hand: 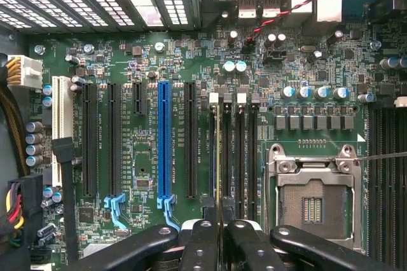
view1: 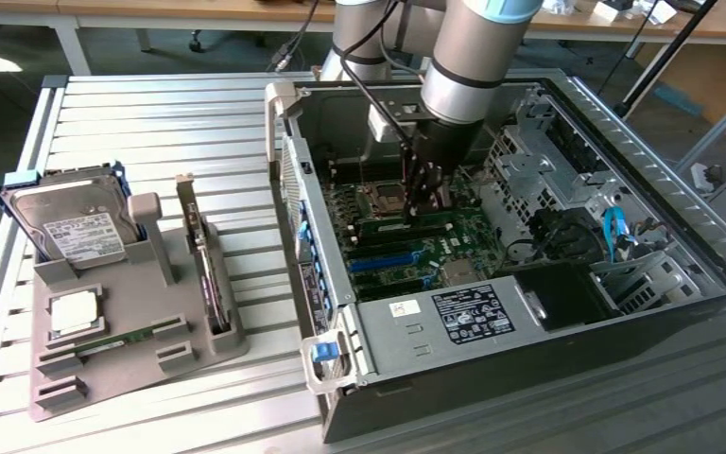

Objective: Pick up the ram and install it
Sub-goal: 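Insert the ram into the slot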

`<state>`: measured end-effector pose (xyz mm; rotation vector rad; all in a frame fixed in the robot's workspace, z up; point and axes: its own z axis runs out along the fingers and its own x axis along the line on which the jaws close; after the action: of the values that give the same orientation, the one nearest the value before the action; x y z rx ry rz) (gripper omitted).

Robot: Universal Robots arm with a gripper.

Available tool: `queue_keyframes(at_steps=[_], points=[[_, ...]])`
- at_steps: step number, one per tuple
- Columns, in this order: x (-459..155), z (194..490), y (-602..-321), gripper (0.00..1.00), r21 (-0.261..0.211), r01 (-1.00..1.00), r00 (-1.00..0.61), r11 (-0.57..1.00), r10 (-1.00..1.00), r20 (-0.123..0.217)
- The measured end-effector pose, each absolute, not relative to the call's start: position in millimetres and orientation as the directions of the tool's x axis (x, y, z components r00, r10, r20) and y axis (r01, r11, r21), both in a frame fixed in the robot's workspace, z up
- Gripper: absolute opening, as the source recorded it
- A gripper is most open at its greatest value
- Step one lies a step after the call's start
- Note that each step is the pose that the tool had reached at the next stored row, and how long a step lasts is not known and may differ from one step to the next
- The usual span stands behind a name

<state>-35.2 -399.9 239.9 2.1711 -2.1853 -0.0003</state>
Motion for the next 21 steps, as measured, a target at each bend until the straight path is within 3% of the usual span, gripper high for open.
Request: queue_keyframes(at_steps=[21], points=[[-33.8,235.4,-399.9,0.13,0.043,-0.999,-0.006,0.008,-0.999,0.046]])
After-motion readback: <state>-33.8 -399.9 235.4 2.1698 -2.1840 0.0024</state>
